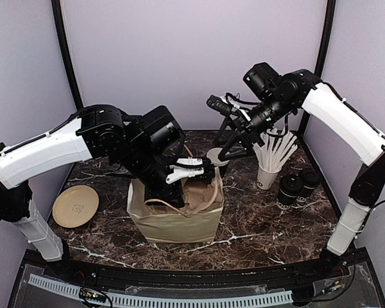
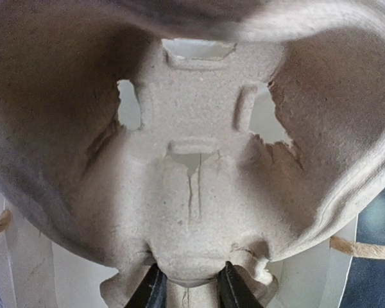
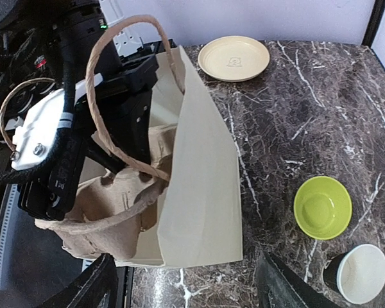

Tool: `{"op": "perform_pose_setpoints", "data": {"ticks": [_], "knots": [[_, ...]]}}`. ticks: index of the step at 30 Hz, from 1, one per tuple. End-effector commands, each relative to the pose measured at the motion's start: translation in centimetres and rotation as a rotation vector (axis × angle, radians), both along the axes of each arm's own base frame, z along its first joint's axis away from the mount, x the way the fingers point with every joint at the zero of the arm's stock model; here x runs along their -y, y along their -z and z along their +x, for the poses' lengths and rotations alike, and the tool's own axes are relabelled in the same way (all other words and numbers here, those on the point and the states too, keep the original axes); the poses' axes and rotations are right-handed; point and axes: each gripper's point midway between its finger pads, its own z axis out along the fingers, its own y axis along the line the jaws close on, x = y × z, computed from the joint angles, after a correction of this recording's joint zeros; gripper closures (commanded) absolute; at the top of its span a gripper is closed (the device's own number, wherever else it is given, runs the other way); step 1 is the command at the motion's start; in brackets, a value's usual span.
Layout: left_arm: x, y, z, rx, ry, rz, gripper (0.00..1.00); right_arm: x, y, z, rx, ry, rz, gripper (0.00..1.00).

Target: Pack the takeout coffee

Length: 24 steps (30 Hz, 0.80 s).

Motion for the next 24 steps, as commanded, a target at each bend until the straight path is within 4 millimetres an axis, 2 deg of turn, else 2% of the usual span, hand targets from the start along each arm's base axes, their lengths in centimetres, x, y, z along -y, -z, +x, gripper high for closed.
{"op": "perform_pose_setpoints", "data": {"ticks": [1,4,8,13,24], "knots": [[-1.6,-1.5,-0.3,0.019,-0.049,-0.002,0.71,-0.6,1.3,-0.3,-0.031,-0.022,-0.027,0.26],[-2.8,-1.3,-0.9,0.006,-0.069,0.015,0.71,-0.6,1.8,0.2,-0.019,-0.007,-0.044,0.26],[-4.1,0.4,-1.2,-0.01,-0.094,0.084,0.71,-0.6,2.5,0.3,-0.024,-0.007,-0.053,0.26],[-3.7,2.3,-1.6,-0.022,-0.064,0.144,0.71,-0.9,2.6,0.8,-0.022,0.018,-0.05,0.26],[-3.7,5.0,0.2,0.083,-0.042,0.276,0.71,-1.3,2.0,0.5,-0.042,0.007,-0.024,0.26]]}}
